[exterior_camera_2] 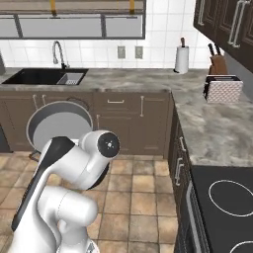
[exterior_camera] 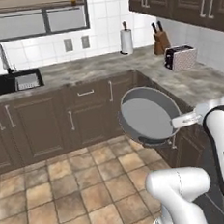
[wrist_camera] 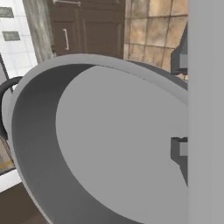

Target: Move the pot and pan from the stove into the sink.

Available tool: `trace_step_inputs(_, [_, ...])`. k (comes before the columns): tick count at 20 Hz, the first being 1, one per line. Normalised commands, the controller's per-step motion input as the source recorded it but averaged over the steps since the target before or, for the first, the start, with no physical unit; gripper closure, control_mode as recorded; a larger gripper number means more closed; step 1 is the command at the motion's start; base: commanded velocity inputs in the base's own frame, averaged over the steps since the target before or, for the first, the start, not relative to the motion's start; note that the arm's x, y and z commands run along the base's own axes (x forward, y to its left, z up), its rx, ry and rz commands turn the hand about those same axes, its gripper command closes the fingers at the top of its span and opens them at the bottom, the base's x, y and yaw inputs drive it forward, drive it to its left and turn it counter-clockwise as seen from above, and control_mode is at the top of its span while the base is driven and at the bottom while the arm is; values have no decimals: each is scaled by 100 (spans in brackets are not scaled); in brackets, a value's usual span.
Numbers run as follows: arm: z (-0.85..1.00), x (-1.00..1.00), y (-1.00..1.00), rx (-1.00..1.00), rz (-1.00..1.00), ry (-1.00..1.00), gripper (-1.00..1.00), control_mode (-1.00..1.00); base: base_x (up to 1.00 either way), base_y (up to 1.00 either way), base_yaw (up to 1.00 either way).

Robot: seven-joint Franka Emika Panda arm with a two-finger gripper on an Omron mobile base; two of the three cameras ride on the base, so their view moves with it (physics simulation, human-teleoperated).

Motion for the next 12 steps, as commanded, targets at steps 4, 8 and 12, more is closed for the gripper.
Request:
trace_step_inputs(4, [0,0,0,0,0,0,100,100,-11,0,40])
trace_step_inputs(8, [0,0,0,0,0,0,100,100,-16,0,22])
trace_step_inputs(12, [0,0,0,0,0,0,100,100,8,0,0])
